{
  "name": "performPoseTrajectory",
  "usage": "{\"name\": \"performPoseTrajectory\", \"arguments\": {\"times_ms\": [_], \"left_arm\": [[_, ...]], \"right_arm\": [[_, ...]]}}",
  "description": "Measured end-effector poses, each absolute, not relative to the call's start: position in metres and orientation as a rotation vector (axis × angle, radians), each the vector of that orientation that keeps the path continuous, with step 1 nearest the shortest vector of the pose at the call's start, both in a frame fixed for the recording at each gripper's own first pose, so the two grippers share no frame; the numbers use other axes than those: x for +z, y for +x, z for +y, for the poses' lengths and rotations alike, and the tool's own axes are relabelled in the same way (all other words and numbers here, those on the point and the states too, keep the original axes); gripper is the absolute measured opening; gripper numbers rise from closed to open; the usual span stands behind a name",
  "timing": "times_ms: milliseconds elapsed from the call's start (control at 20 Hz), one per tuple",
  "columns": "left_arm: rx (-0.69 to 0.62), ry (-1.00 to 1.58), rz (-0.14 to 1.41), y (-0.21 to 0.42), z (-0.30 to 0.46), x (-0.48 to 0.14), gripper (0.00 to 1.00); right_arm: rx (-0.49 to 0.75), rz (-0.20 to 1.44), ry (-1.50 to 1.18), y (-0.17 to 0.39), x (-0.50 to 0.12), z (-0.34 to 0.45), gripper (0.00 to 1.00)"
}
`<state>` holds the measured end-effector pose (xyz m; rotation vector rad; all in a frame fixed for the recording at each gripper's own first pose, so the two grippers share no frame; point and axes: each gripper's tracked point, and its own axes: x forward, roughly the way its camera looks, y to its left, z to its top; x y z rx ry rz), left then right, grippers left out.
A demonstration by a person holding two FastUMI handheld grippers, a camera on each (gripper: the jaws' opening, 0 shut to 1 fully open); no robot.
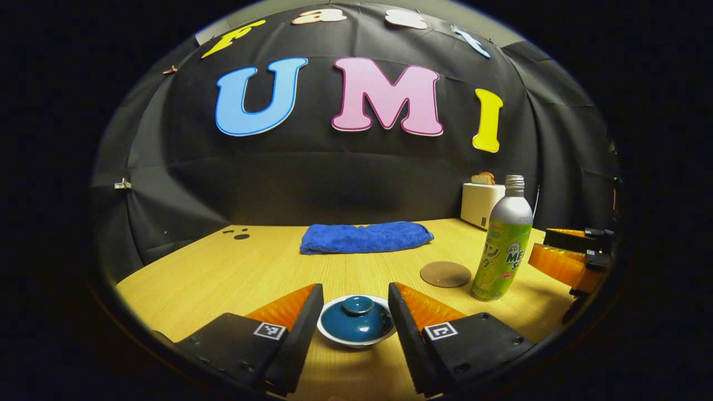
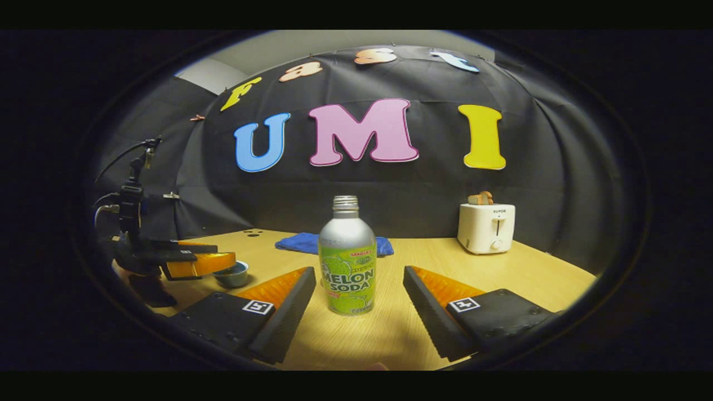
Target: Open the teacup lid with one hand, grasp the water bottle and pour water into the teacup with the other hand; after pouring, place the water bottle on the coaster and then close the teacup lid.
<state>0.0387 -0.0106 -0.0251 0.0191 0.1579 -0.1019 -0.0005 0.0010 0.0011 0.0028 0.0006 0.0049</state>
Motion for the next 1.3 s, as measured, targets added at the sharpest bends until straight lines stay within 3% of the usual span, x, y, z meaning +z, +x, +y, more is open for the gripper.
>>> {"name": "performPoseTrajectory", "arguments": {"times_ms": [350, 650, 1100, 1300], "left_arm": [[-0.101, 0.025, 0.204, 0.044, -0.011, -0.031, 0.6], [-0.107, 0.046, 0.188, 0.044, -0.013, -0.029, 0.35], [-0.094, -0.026, 0.08, 0.036, -0.005, -0.012, 0.3], [-0.083, -0.133, -0.048, 0.037, 0.013, 0.028, 0.3]], "right_arm": [[0.005, 0.001, 0.003, -0.001, 0.001, 0.001, 0.98], [0.005, 0.001, 0.003, 0.0, 0.002, 0.001, 0.98], [-0.012, 0.001, 0.003, 0.009, 0.002, -0.001, 0.98], [0.0, 0.003, 0.004, 0.03, 0.0, 0.004, 0.98]]}}
